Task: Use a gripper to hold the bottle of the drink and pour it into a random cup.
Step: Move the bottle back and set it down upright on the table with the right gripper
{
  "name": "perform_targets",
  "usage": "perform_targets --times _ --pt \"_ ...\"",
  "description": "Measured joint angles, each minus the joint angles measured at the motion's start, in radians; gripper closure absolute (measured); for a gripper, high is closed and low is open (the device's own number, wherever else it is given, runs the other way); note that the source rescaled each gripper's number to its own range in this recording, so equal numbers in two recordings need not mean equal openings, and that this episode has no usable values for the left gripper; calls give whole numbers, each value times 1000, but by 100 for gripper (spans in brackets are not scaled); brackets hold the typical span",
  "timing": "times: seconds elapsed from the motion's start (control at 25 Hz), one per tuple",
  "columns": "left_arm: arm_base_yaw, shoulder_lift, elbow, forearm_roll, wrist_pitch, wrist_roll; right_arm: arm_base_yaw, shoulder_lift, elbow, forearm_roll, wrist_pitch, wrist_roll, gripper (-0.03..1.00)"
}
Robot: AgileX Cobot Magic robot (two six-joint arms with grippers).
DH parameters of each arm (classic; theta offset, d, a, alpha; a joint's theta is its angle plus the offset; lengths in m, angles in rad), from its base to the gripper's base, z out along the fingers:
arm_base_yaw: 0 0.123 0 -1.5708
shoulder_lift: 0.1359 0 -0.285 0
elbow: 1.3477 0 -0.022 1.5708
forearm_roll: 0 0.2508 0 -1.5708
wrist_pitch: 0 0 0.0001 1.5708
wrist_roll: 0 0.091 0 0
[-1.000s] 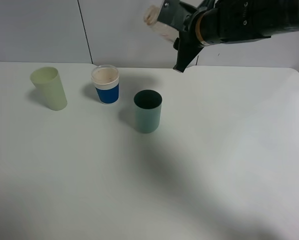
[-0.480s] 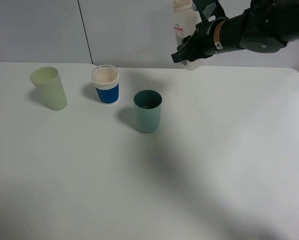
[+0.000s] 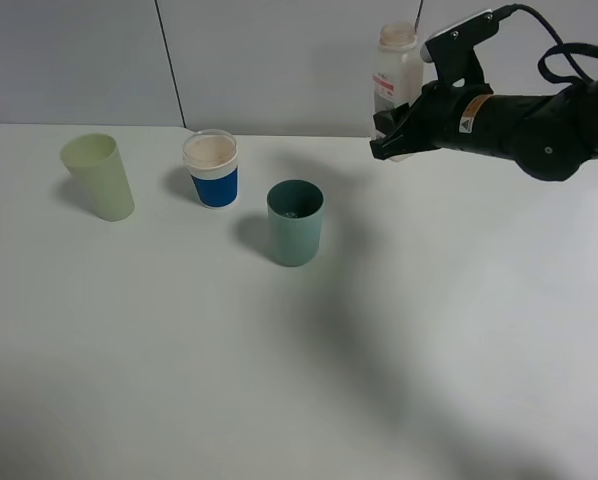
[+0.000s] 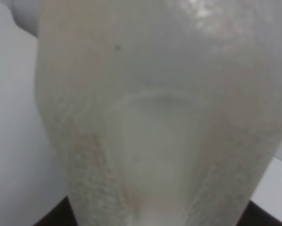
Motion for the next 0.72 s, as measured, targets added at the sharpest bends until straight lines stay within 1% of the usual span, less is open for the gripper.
perform_targets --times 0.12,0.4,0.52,0.72 --pt "0 0 0 1 0 0 -21 46 19 41 -88 -7 97" --pt "0 0 0 1 0 0 -47 191 21 46 -282 -3 97" --pt "0 0 0 1 0 0 -58 252 21 49 -337 -3 97" --pt "0 0 0 1 0 0 -61 319 21 49 -372 -3 97"
